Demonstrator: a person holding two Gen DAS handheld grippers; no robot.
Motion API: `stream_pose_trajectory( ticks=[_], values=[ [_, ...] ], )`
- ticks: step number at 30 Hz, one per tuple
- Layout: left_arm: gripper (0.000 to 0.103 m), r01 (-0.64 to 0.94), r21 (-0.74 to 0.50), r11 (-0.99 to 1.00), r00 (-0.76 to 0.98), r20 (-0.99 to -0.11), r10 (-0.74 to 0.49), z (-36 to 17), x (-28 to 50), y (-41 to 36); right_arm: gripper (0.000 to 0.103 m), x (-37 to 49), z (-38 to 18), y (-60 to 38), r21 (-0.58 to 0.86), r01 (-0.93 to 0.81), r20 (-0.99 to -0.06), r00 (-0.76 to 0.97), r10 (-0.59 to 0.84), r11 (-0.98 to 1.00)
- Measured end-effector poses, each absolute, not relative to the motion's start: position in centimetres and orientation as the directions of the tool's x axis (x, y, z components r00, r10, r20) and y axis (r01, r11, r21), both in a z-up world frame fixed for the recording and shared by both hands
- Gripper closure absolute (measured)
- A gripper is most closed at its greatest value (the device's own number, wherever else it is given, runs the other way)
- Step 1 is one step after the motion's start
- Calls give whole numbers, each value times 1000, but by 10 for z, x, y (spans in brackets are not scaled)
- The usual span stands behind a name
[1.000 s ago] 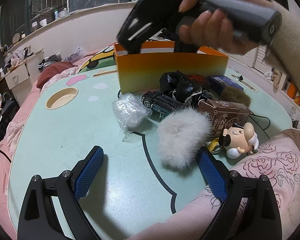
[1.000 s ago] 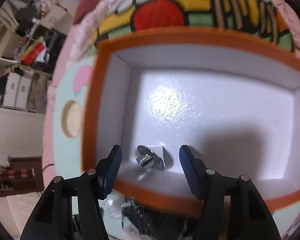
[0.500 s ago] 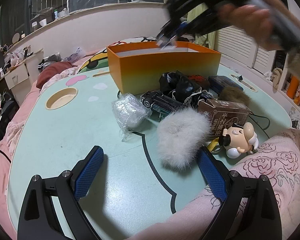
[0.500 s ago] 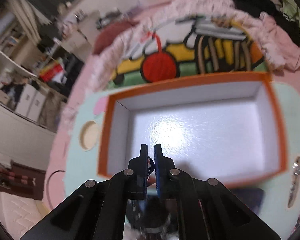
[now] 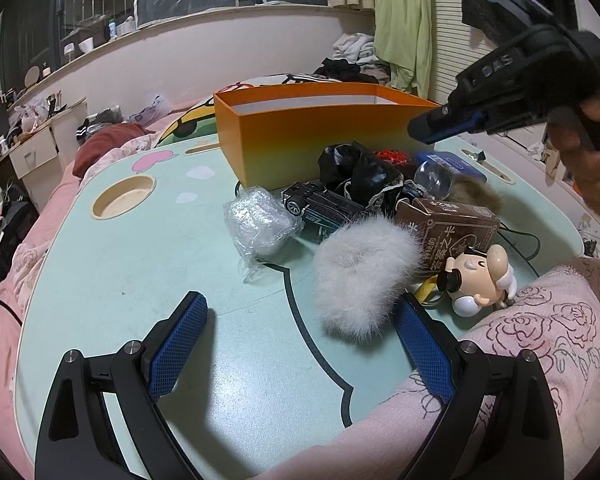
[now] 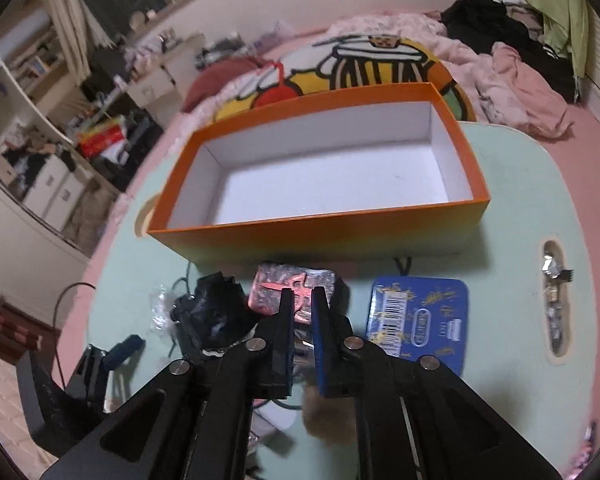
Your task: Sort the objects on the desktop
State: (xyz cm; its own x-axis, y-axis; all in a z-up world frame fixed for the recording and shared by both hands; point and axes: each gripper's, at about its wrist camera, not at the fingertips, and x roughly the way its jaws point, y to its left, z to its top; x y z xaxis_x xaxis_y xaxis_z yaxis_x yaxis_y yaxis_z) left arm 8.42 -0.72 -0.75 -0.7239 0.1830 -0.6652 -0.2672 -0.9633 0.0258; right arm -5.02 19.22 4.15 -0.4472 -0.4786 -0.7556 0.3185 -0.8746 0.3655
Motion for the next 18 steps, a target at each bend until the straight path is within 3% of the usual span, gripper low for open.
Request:
stream_pose_trajectory(
  ticks=[1, 7, 10, 12, 13, 14, 18],
  values=[
    [9, -267, 26, -963, -724, -665, 183, -8, 83, -7, 62, -41, 44, 199, 379, 316, -725, -483, -491, -870],
    [9, -267, 26, -963, -724, -665, 183, -8, 84, -7, 57, 37, 34, 217, 208, 312, -684, -631, -366, -927],
    [9, -267, 26, -963, -724, -665, 182, -7, 85, -7, 39, 71, 8, 221, 127, 315, -687, -656, -313, -941],
    [9, -267, 27, -963, -724, -666, 182, -7, 85, -7, 38, 79, -17, 219, 80, 314, -711, -647, -275, -946],
    [9, -267, 32, -963, -725, -665, 179, -8, 84, -6, 26, 86, -22, 220, 41, 309, -660, -705, -258, -950],
    [9, -267, 32, -963, -725, -666, 179, -8, 85, -7, 21, 85, -27, 221, 17, 292, -653, -720, -232, -956],
    [9, -267, 32, -963, -725, -665, 179, -8, 86, -8, 9, 72, -32, 227, 27, 271, -674, -706, -218, -962]
  ],
)
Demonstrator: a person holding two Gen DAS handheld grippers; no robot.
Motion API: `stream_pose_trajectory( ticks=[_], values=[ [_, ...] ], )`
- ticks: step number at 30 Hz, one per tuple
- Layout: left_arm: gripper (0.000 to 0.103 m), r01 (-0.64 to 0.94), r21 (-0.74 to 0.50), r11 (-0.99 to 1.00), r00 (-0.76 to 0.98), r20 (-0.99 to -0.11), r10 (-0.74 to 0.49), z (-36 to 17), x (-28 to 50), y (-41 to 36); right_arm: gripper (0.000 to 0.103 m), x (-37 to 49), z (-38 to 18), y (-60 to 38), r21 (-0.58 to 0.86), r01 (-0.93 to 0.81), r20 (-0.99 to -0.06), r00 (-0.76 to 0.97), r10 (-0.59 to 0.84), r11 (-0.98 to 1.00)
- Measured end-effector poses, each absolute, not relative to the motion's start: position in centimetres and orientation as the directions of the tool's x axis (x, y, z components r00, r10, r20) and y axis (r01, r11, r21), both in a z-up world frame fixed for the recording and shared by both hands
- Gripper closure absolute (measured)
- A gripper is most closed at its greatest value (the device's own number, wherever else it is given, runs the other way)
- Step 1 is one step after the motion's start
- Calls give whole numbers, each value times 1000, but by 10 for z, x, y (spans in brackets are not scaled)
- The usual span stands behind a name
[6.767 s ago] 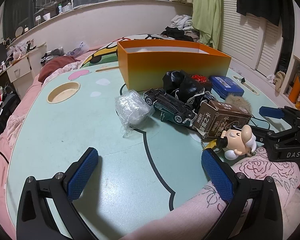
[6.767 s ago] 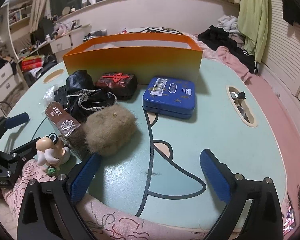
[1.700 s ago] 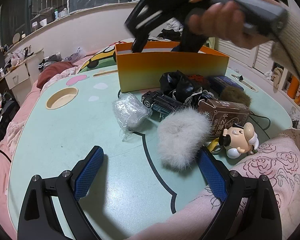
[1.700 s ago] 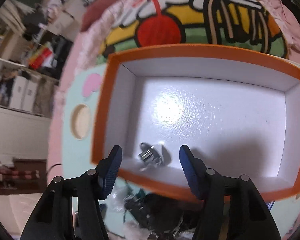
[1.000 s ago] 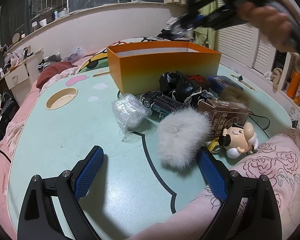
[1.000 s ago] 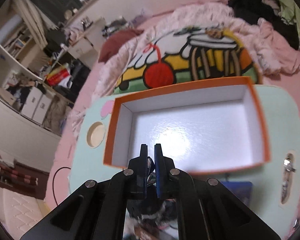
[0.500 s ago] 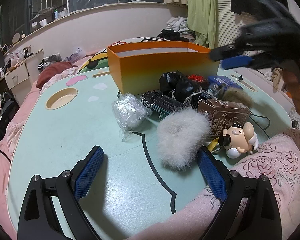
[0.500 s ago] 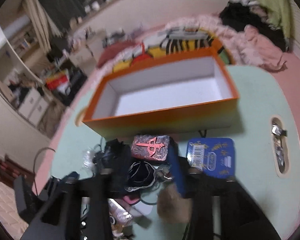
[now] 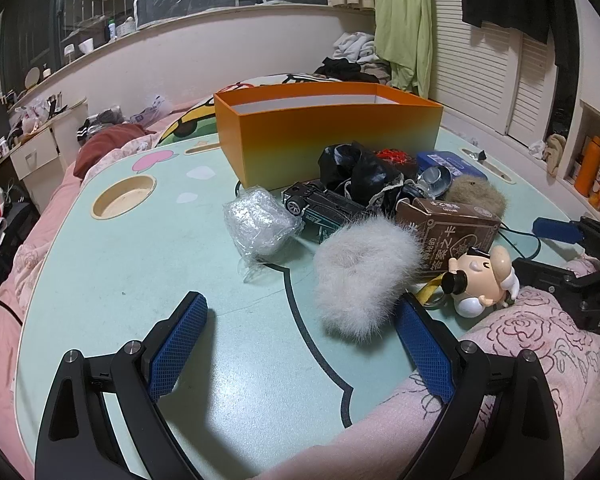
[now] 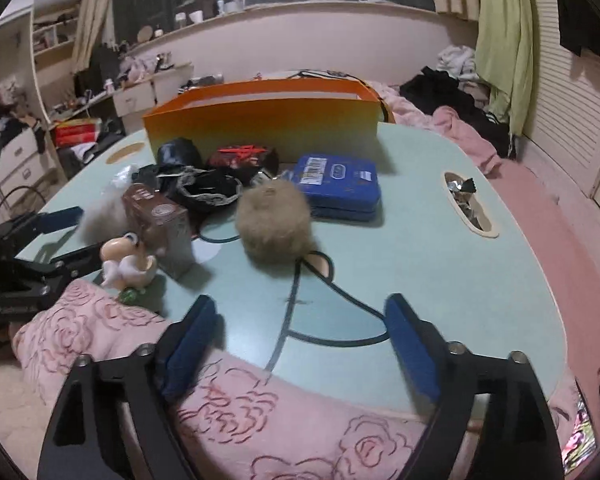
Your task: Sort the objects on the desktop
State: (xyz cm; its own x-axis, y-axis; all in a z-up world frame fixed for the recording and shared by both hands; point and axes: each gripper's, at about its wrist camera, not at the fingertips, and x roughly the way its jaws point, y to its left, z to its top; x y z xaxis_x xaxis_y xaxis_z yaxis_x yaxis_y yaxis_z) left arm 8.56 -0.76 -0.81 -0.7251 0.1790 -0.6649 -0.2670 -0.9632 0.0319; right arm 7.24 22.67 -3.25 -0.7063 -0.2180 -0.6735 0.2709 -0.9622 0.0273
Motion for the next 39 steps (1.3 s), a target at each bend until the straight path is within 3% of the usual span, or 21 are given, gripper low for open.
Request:
stream_pose_trajectory(
  ticks=[7, 39],
  values=[
    [9, -267, 32, -963, -725, -665, 179, -8, 86, -8, 0, 66, -32, 232, 39, 252, -682, -700, -210, -967],
    [8, -254, 38, -966, -725, -668, 165, -7, 87, -10, 0, 76, -28, 230, 24, 230, -677, -713, -185, -973]
  ],
)
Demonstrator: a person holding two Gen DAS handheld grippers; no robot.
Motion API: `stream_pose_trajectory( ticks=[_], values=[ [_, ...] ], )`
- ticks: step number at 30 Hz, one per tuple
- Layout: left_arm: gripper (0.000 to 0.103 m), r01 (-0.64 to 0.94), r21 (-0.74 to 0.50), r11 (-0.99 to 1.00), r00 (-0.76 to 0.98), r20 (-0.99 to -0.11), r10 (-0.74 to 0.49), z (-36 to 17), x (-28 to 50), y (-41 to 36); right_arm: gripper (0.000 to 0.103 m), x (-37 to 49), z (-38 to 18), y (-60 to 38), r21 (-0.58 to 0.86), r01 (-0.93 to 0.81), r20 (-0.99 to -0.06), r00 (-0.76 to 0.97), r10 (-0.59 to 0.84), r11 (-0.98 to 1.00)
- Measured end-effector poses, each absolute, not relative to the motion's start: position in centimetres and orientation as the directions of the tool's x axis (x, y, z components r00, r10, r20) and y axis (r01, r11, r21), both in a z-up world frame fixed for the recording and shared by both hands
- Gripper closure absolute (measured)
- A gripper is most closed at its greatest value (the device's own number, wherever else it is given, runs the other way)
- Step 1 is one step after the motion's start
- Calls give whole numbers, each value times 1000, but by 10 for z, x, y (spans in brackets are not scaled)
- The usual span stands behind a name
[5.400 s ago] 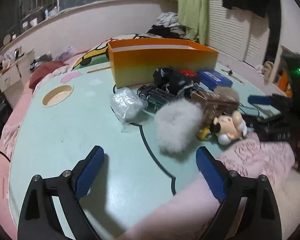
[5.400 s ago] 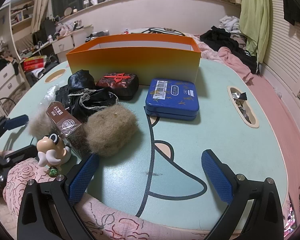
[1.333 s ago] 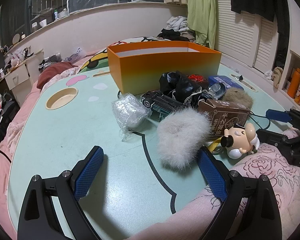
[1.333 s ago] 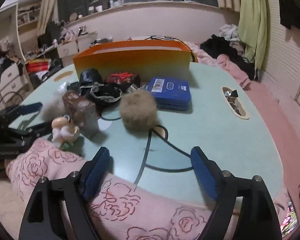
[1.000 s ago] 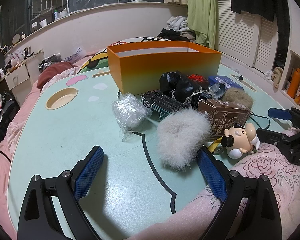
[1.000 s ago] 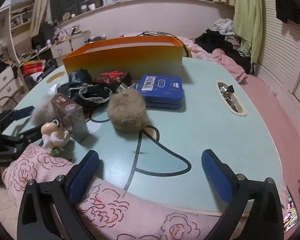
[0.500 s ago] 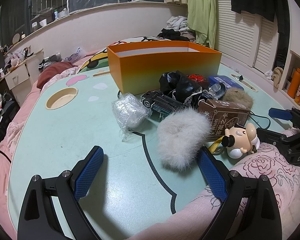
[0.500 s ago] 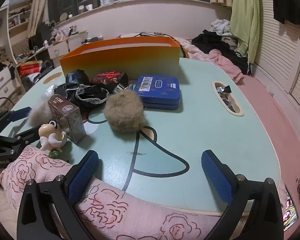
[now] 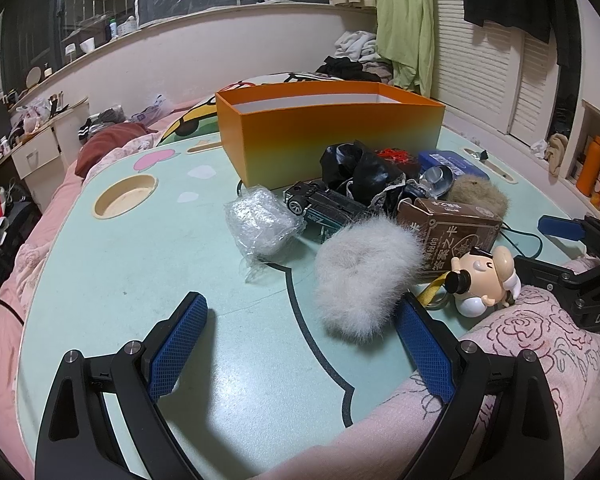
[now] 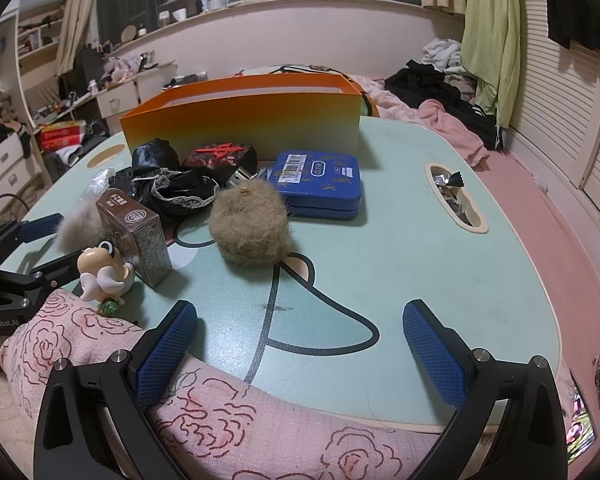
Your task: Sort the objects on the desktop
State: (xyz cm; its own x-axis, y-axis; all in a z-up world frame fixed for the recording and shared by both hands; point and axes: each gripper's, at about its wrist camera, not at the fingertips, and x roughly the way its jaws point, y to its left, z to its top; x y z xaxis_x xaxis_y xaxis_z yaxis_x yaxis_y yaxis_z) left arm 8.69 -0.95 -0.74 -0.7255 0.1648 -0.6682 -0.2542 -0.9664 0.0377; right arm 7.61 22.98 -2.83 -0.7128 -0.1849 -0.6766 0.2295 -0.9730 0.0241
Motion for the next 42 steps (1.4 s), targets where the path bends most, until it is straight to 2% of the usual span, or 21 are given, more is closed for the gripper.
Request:
stream_pose_trajectory(
  ticks=[2, 5, 9, 11, 12, 14, 17, 19, 21, 23, 24, 25, 27, 29, 33, 35, 42],
  values=[
    [0, -204, 71, -976, -731, -674, 104, -7, 86, -10, 0, 76, -28, 229, 24, 229, -676, -713, -185, -973],
    [1, -177, 109, -978, -737, -673, 58, -4, 90, -9, 0, 76, -28, 229, 25, 229, -676, -713, -185, -973],
    [1, -187, 71, -980, -718, -691, 87, -5, 86, -16, 0, 76, -28, 229, 24, 229, -676, -714, -185, -973],
    [2, -219, 14, -976, -695, -704, 147, -3, 86, -20, 0, 76, -28, 229, 26, 231, -675, -714, -187, -973],
    [9, -246, -21, -969, -703, -684, 193, 0, 89, -21, 0, 76, -27, 229, 27, 231, -674, -714, -188, -973],
    [16, -293, -38, -955, -723, -644, 247, 7, 94, -20, 0, 76, -28, 229, 26, 232, -674, -714, -189, -972],
    [16, -350, -33, -936, -717, -634, 291, 14, 88, -9, 0, 77, -27, 231, 33, 242, -668, -716, -201, -970],
    [27, -364, -54, -930, -703, -639, 312, 16, 79, -4, 0, 78, -26, 234, 48, 250, -660, -719, -219, -967],
    [46, -372, -62, -926, -676, -665, 316, 12, 71, 2, 2, 80, -24, 237, 84, 272, -641, -722, -261, -959],
    [61, -378, -61, -924, -643, -701, 309, 1, 64, 7, 13, 85, -20, 238, 108, 306, -613, -729, -306, -946],
    [64, -381, -37, -924, -660, -689, 299, 1, 67, 8, 16, 91, -14, 234, 104, 343, -587, -736, -336, -934],
    [64, -390, -26, -921, -661, -688, 299, 0, 70, 10, 22, 95, -10, 229, 93, 374, -573, -737, -357, -923],
    [65, -405, -23, -914, -665, -678, 312, 1, 77, 10, 27, 106, 0, 206, 58, 484, -556, -711, -430, -873],
    [65, -410, -46, -911, -677, -654, 338, 3, 85, 5, 40, 111, 5, 185, 78, 568, -564, -653, -506, -819],
    [65, -408, -74, -910, -699, -616, 364, 11, 94, -8, 44, 90, -3, 162, 90, 584, -663, -569, -486, -807],
    [65, -390, -68, -918, -715, -607, 349, 14, 96, -13, 63, 79, -7, 164, 180, 592, -677, -505, -535, -786],
    [65, -372, -83, -924, -744, -568, 351, 30, 99, -23, 64, 91, 2, 185, 276, 605, -602, -497, -625, -747]
  ],
)
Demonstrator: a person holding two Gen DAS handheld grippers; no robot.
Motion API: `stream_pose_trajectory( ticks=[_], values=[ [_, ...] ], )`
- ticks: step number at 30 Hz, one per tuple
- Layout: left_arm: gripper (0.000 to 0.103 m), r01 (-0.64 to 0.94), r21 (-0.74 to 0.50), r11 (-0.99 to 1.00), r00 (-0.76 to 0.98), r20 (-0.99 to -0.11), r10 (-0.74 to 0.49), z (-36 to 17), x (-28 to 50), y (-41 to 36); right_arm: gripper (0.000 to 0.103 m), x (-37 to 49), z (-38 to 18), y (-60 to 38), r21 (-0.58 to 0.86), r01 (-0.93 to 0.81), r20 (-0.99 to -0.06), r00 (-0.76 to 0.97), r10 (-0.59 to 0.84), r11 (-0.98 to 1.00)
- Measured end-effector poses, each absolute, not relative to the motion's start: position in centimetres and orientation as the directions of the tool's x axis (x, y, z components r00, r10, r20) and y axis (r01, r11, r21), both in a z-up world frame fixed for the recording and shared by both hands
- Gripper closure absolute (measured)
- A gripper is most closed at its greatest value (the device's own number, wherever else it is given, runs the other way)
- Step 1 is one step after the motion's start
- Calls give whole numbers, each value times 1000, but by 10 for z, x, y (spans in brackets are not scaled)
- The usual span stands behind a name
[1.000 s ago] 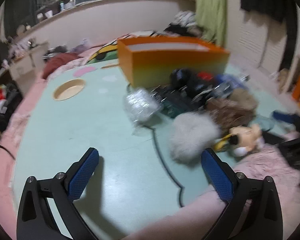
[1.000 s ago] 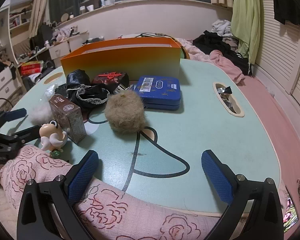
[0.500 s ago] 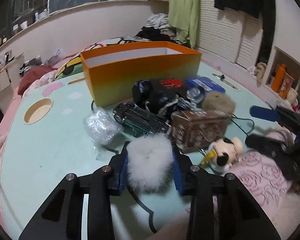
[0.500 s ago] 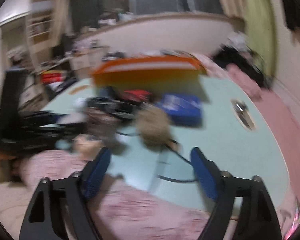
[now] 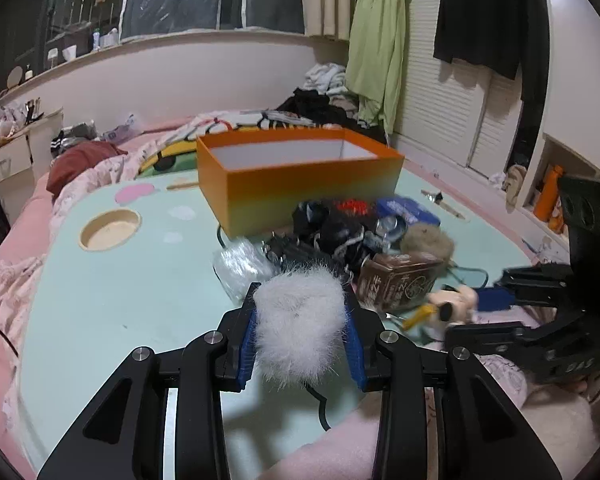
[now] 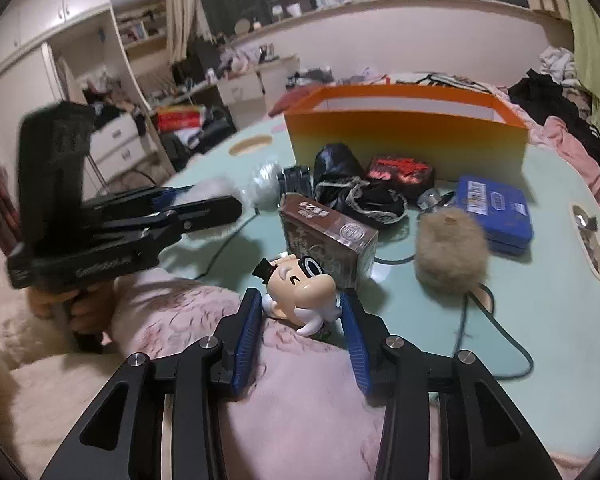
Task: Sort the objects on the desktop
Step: 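Grasp the white pompom with the left gripper while the right grasps the figurine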
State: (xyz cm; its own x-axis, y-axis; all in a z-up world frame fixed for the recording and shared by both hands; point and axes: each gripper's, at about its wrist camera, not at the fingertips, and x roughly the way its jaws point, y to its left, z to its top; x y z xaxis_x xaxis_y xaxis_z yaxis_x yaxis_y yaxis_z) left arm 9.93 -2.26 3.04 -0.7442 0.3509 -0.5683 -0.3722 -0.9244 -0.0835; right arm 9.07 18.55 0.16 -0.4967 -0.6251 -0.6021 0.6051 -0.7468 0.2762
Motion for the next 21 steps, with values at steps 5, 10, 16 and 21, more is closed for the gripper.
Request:
stream_pose_trajectory(
  ticks=[5, 10, 16, 21],
  values=[
    [65, -371, -106, -923, -773, -516, 370, 63, 90, -24, 64, 89, 35, 224, 314, 585, -502, -566, -654, -748],
    [65, -382, -157, -911, -736, -544, 403, 87, 28, 0, 65, 29, 88, 230, 275, 513, -435, -688, -581, -813],
    [46, -234, -282, -930, -642, -673, 366, 63, -75, 12, 49, -77, 75, 210, 267, 374, -541, -704, -459, -888],
    [45, -229, -246, -942, -656, -676, 336, 50, -84, 7, 46, -91, 46, 203, 309, 330, -582, -676, -452, -892]
  ],
)
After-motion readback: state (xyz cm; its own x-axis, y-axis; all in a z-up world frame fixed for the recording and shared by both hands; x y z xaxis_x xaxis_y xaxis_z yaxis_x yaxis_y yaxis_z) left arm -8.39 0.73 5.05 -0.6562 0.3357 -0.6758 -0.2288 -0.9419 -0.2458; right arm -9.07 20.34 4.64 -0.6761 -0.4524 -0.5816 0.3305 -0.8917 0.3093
